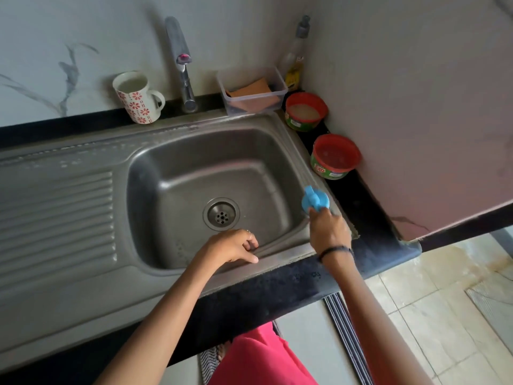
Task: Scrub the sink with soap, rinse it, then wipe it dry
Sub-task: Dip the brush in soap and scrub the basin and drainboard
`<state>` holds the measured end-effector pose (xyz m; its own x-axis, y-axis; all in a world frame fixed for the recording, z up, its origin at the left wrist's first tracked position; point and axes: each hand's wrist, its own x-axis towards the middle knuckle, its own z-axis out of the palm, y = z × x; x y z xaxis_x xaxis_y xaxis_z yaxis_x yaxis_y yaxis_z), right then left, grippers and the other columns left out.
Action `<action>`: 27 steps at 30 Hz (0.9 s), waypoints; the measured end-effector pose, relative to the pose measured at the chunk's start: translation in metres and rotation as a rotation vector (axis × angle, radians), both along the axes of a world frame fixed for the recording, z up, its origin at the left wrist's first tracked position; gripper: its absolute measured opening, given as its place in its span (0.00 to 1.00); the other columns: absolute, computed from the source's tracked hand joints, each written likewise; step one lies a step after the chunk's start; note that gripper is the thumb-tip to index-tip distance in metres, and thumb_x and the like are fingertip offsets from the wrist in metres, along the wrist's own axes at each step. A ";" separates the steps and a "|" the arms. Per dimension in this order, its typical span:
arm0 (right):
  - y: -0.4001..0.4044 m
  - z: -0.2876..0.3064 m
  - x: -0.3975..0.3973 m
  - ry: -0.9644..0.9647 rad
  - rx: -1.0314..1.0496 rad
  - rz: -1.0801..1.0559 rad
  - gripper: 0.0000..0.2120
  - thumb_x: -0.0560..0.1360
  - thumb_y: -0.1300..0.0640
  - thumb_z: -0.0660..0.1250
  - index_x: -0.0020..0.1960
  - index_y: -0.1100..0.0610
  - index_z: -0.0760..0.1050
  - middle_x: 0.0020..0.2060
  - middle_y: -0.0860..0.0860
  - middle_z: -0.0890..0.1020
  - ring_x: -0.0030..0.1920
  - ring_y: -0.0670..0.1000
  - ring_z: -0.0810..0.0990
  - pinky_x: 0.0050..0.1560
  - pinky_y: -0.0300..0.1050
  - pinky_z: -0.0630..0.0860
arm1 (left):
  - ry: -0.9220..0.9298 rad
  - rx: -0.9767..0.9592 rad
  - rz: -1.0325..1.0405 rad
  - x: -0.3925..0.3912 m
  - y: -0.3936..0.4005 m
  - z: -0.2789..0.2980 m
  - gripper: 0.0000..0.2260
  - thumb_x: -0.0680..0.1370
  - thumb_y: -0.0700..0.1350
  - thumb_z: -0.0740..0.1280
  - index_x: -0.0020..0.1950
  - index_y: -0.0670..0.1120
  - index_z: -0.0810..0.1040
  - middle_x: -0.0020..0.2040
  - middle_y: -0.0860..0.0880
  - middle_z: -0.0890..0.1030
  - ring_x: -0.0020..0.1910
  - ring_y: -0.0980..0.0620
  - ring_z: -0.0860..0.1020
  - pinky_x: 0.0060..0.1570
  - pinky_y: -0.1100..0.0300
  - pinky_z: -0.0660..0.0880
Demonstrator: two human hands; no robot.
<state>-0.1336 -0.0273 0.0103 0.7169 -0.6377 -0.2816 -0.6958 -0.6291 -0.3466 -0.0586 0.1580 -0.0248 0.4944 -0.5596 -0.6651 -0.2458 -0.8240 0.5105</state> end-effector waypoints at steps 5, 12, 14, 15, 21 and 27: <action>-0.008 0.004 -0.013 0.010 -0.004 -0.079 0.20 0.81 0.48 0.51 0.60 0.62 0.71 0.53 0.64 0.78 0.53 0.64 0.77 0.46 0.50 0.71 | -0.020 0.019 -0.028 -0.002 -0.004 0.005 0.19 0.73 0.50 0.71 0.62 0.49 0.74 0.58 0.52 0.78 0.33 0.57 0.73 0.30 0.66 0.65; -0.017 -0.002 0.049 -0.052 0.050 0.070 0.21 0.81 0.47 0.52 0.61 0.62 0.71 0.55 0.62 0.78 0.56 0.63 0.77 0.50 0.52 0.73 | 0.011 0.048 -0.048 0.002 -0.008 0.006 0.19 0.73 0.48 0.71 0.63 0.48 0.74 0.60 0.50 0.77 0.51 0.49 0.79 0.34 0.66 0.69; -0.016 -0.005 0.026 -0.022 0.054 0.055 0.19 0.81 0.49 0.52 0.63 0.61 0.70 0.56 0.62 0.77 0.56 0.63 0.76 0.50 0.51 0.72 | -0.002 0.049 -0.054 0.000 -0.008 0.005 0.19 0.73 0.48 0.70 0.63 0.47 0.74 0.60 0.50 0.77 0.46 0.51 0.78 0.32 0.67 0.68; -0.011 -0.009 0.009 -0.029 0.052 0.049 0.18 0.81 0.52 0.52 0.64 0.60 0.69 0.57 0.62 0.76 0.56 0.63 0.76 0.50 0.51 0.72 | -0.012 0.046 -0.052 -0.001 -0.007 0.005 0.19 0.74 0.49 0.70 0.63 0.48 0.74 0.59 0.51 0.77 0.43 0.52 0.78 0.32 0.67 0.67; -0.007 -0.010 -0.031 -0.006 0.063 -0.080 0.20 0.81 0.48 0.49 0.60 0.62 0.71 0.53 0.64 0.78 0.53 0.65 0.77 0.43 0.48 0.68 | -0.038 0.005 -0.023 -0.001 -0.003 -0.002 0.19 0.73 0.49 0.71 0.62 0.48 0.74 0.59 0.50 0.78 0.52 0.51 0.78 0.38 0.64 0.69; -0.012 0.000 0.044 -0.029 0.089 0.074 0.21 0.81 0.47 0.51 0.62 0.62 0.71 0.56 0.63 0.77 0.57 0.63 0.76 0.52 0.52 0.72 | -0.030 0.004 -0.032 -0.002 -0.003 0.000 0.18 0.74 0.49 0.70 0.62 0.47 0.74 0.60 0.50 0.77 0.30 0.58 0.72 0.27 0.68 0.64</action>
<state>-0.0898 -0.0390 0.0103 0.7697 -0.5563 -0.3133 -0.6376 -0.6445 -0.4221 -0.0607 0.1547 -0.0243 0.4960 -0.5725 -0.6528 -0.2872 -0.8177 0.4989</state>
